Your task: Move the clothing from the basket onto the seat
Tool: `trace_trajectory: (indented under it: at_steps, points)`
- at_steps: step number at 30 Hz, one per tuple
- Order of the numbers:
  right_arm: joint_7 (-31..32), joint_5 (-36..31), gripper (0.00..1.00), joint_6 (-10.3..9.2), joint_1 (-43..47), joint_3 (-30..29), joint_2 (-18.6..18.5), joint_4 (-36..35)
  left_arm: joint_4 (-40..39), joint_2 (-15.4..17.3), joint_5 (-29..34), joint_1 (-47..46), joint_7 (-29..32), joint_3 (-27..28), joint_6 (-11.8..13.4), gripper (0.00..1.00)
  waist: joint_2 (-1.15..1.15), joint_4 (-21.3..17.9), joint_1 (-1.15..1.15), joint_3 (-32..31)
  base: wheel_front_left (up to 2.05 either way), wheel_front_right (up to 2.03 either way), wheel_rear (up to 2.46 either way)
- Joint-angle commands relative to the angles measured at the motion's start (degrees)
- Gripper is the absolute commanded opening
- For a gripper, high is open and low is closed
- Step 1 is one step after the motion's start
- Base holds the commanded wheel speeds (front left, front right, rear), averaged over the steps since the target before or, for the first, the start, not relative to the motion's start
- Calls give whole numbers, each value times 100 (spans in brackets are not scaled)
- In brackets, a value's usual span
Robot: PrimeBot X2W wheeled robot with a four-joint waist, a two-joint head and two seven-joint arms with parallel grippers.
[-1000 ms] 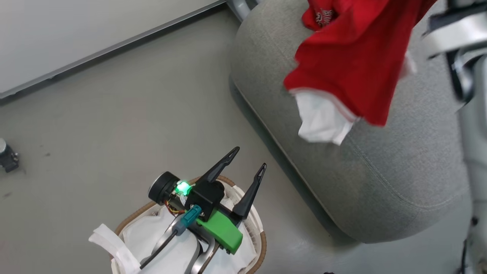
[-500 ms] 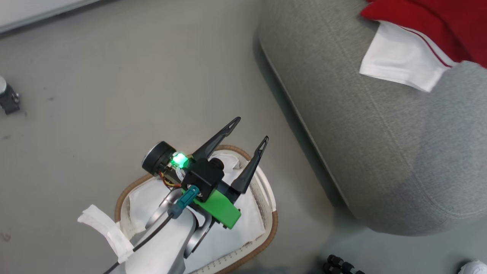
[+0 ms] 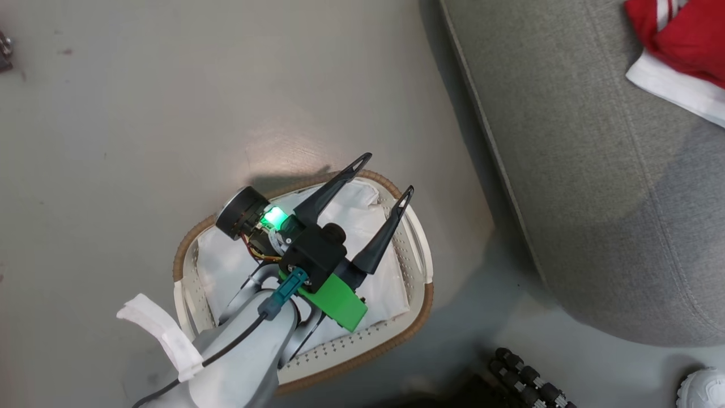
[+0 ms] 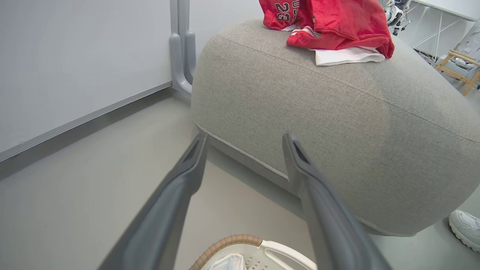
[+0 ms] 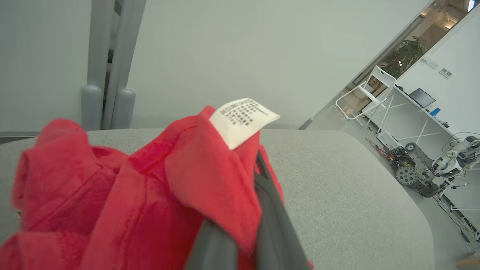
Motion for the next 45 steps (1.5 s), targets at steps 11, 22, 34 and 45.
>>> trace_trajectory:
  at_steps: [11, 22, 34, 45]
  points:
    - [-21, -339, 100, -8, 836, -274, 766, -736, 100, 69, -90, -47, 11, -55, 22, 100, 0, -144, -1, -44, 0, 0, 0]
    - [-21, 177, 100, -8, 1800, 640, 901, -1166, 290, -141, -430, 244, -10, 216, 194, 100, 0, -247, -1, -958, 0, 0, 0]
    - [-22, 556, 100, -7, 1995, 1317, 959, -1315, 257, -458, -791, 660, -9, 862, 286, 100, 0, 180, -1, -2111, 0, 0, 0]
    - [-22, 965, 100, -8, 2522, 1878, 1608, -1704, 309, -582, -814, 1292, -4, 1778, 509, 100, 0, 868, -1, -2976, 0, 0, 0]
